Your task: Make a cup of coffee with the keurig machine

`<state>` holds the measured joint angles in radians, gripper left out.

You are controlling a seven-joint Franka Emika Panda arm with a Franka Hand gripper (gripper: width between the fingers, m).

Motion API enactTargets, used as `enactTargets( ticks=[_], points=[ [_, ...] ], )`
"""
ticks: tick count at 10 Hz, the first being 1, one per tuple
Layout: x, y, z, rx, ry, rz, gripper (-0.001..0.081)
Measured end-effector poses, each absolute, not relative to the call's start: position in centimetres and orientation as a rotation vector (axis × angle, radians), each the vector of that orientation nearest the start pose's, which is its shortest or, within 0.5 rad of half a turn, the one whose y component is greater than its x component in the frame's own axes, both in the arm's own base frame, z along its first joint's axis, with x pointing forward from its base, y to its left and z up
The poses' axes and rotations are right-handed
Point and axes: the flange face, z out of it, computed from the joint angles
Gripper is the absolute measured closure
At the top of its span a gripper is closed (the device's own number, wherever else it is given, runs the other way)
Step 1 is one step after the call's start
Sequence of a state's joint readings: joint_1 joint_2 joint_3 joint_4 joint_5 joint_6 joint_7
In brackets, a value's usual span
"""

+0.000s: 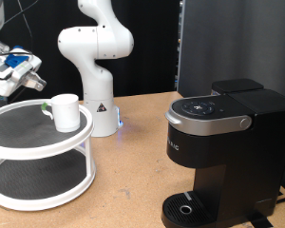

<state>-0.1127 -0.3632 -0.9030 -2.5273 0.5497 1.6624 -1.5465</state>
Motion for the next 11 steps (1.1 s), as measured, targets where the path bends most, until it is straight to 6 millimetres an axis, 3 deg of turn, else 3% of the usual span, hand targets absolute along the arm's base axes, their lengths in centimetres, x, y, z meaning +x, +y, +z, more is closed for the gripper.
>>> enactTargets(
  ticks=[6, 8, 9, 10, 11],
  points=[
    [24.6, -27.9, 33.8, -2.157, -0.451, -0.681, 0.0773],
    [24.8, -27.9, 33.5, -2.153, -0.441, -0.704, 0.0469],
    [24.8, -27.9, 33.4, -2.154, -0.438, -0.713, 0.0469],
    [24.8, -27.9, 33.2, -2.159, -0.439, -0.719, 0.0284],
    [24.8, -27.9, 32.8, -2.167, -0.446, -0.721, 0.0284]
  ],
)
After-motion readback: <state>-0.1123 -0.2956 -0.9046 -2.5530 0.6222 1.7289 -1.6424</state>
